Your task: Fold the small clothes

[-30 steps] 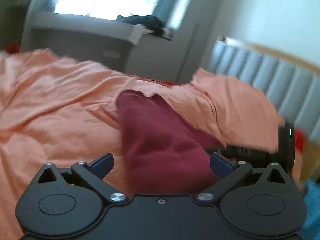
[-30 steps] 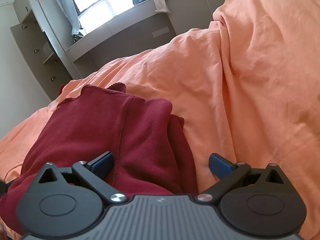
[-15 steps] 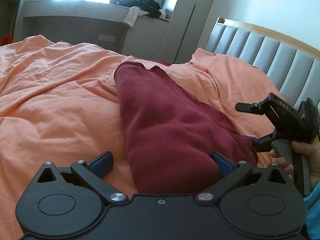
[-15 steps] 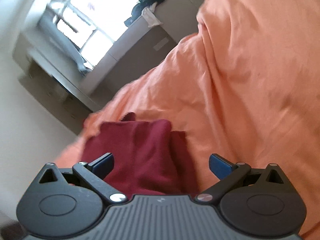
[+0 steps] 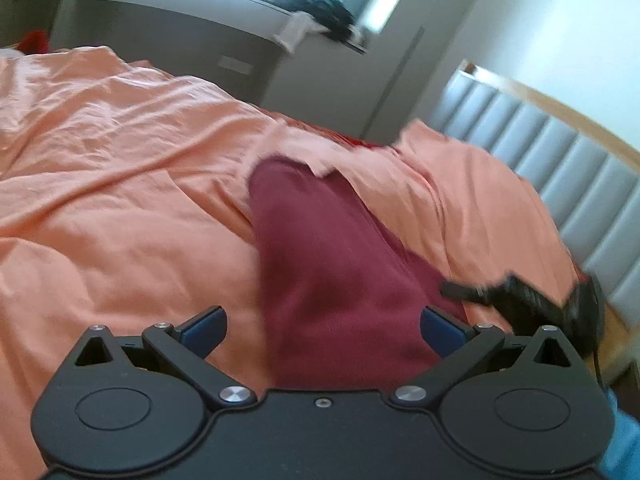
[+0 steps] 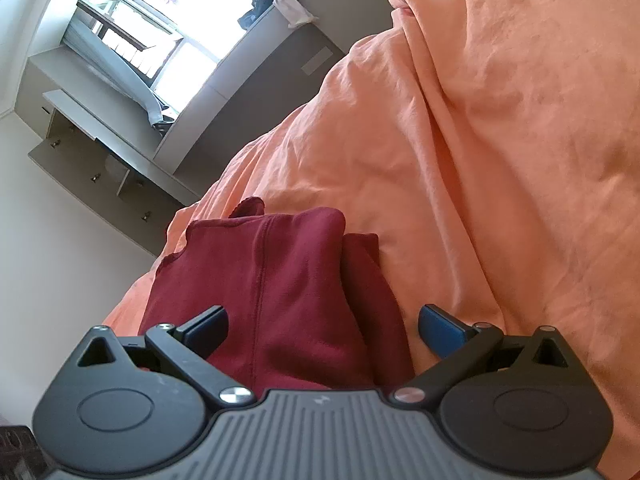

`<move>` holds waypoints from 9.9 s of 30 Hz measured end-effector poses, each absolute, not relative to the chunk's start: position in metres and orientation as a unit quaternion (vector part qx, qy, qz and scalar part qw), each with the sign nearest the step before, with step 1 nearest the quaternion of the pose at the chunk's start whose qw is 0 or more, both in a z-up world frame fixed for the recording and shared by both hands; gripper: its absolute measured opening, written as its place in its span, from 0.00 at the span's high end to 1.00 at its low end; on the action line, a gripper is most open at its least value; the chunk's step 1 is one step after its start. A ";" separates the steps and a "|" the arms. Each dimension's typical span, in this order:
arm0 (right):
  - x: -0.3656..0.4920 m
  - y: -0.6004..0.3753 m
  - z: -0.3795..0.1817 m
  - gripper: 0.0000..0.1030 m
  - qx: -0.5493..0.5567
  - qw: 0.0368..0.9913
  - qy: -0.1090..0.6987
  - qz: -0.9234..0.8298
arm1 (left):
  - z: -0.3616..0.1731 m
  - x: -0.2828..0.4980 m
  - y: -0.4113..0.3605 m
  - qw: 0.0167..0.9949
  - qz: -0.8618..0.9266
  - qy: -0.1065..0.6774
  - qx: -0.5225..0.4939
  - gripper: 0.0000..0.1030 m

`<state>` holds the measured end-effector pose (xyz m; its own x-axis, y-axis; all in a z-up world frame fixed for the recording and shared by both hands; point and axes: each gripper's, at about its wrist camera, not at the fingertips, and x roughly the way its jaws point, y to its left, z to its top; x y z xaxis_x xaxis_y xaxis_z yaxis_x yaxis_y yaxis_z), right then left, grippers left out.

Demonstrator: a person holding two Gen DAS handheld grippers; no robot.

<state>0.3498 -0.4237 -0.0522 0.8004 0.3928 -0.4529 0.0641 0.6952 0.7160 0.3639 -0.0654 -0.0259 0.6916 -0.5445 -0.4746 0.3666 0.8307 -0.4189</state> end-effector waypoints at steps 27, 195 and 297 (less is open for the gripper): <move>0.347 -0.413 -0.051 0.00 0.362 0.877 0.308 0.070 | -0.036 0.386 -0.084 0.927 -0.195 0.311 -0.074 0.00; 0.179 -0.273 0.015 0.00 0.092 0.994 0.026 0.060 | 0.032 0.219 -0.014 0.988 -0.073 0.131 -0.025 0.00; 0.093 -0.243 -0.022 0.00 0.034 0.998 0.040 0.047 | -0.038 0.148 0.021 0.984 -0.025 0.178 -0.022 0.00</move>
<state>0.0928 -0.2426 -0.0222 0.9924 0.0970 -0.0756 -0.0915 0.9932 0.0721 0.1481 0.0210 -0.0376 0.9357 -0.0571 -0.3482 0.0415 0.9978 -0.0523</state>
